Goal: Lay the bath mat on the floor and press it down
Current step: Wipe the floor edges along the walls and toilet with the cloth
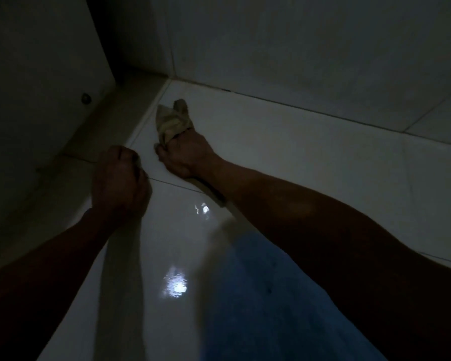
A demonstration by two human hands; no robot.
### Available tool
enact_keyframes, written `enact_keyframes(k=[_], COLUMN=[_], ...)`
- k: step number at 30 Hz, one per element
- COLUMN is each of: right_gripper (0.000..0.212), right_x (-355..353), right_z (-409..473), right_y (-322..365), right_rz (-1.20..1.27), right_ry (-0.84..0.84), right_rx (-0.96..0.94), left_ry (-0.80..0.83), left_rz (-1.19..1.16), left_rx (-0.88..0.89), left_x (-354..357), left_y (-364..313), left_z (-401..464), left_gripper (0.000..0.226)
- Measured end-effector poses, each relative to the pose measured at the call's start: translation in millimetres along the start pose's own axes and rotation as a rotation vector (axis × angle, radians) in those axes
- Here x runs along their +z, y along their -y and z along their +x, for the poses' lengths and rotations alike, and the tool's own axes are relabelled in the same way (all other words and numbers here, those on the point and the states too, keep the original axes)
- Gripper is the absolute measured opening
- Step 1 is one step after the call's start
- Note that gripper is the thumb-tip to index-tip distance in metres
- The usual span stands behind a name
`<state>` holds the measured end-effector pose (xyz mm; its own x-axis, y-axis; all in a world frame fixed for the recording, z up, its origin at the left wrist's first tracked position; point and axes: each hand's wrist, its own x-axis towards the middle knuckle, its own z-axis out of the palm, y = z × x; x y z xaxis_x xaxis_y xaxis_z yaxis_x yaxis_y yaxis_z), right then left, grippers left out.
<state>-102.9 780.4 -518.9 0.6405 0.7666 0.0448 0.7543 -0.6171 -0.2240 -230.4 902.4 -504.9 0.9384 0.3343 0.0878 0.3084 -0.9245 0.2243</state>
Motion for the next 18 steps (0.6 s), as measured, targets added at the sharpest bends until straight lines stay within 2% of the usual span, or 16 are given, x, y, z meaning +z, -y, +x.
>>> enact_keyframes(k=[3, 5, 13, 16, 18], right_gripper=[0.061, 0.064, 0.066, 0.079, 0.078], right_x=[-7.3, -15.0, -66.8, -79.0, -83.5], right_z=[-36.1, -60.3, -166.5, -219.2, -247.4], right_y=[-32.7, -63.9, -207.2, -245.4, -260.5], right_rz=[-0.027, -0.024, 0.027, 0.093, 0.112], right_ry=[-0.003, -0.015, -0.020, -0.036, -0.013], right_rx=[0.057, 0.040, 0.432, 0.526, 0.590], left_ry=[0.006, 0.041, 0.193, 0.246, 0.243], left_rz=[0.013, -0.025, -0.105, -0.076, -0.063], left_rx=[0.066, 0.112, 0.318, 0.354, 0.361], left_x=[-1.1, -1.8, 18.5, 25.0, 28.7], left_y=[-30.2, -58.1, -180.6, -209.5, -218.6], left_z=[-5.9, -7.0, 4.5, 0.1, -3.3], left_gripper=[0.035, 0.038, 0.056, 0.052, 0.045])
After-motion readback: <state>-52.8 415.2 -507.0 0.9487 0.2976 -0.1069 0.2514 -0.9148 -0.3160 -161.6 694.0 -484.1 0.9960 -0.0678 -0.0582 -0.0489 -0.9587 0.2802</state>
